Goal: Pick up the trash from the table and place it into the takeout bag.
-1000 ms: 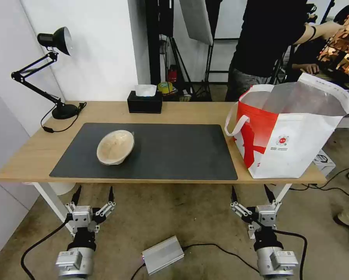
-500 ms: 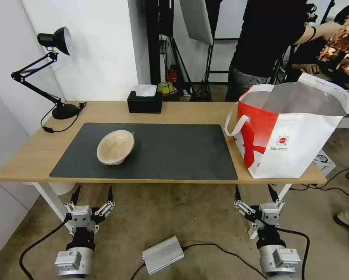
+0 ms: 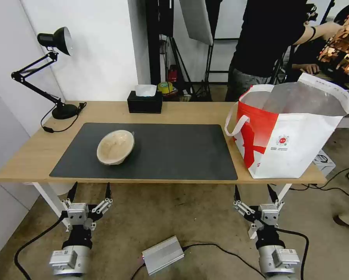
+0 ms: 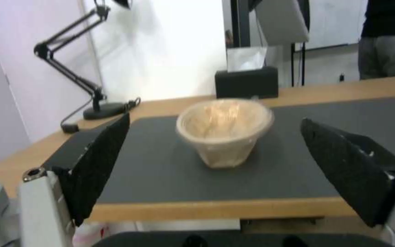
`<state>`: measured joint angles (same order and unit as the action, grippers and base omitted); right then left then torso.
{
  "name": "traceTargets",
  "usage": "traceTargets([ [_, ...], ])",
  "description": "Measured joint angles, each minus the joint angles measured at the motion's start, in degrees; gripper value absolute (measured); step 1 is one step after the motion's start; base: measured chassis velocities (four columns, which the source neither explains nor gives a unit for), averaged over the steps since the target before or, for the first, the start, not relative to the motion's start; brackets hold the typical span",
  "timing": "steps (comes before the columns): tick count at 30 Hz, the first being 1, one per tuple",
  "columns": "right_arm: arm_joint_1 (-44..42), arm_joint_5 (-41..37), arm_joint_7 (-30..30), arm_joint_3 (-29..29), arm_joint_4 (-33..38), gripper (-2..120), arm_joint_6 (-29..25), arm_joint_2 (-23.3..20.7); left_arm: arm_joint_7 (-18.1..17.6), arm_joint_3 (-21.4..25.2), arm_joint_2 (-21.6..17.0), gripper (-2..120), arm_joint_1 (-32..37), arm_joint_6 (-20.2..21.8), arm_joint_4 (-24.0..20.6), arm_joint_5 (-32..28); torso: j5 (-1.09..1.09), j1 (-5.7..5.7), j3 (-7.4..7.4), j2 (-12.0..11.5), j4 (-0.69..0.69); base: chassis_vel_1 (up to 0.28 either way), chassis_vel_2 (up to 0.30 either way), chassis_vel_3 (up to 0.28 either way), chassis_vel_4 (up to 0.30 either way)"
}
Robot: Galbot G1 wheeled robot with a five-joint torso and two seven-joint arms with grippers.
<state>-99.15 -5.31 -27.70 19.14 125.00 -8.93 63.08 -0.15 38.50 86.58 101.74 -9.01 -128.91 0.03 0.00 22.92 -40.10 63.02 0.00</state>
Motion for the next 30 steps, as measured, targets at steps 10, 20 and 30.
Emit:
traceTargets([
  [10, 0.3, 0.1, 0.1, -0.5, 0.0, 100, 0.0, 0.0, 0.9, 1.2, -2.4, 100, 0.6, 0.1, -5.0, -1.2, 0.00, 0.00, 0.00, 0.0, 0.00, 0.000, 0.000, 0.000, 0.000],
  [20, 2.4, 0.2, 0.2, -3.3, 0.1, 100, 0.8, -1.1, 1.9, 3.0, -9.5, 100, -0.8, 0.4, -6.0, -1.0, 0.00, 0.00, 0.00, 0.0, 0.00, 0.000, 0.000, 0.000, 0.000],
  [30, 4.9, -0.1, 0.3, -5.5, 0.0, 100, 2.0, -2.7, 5.6, 2.6, -18.2, 100, -1.7, 0.2, -3.6, 0.9, 0.00, 0.00, 0.00, 0.0, 0.00, 0.000, 0.000, 0.000, 0.000],
])
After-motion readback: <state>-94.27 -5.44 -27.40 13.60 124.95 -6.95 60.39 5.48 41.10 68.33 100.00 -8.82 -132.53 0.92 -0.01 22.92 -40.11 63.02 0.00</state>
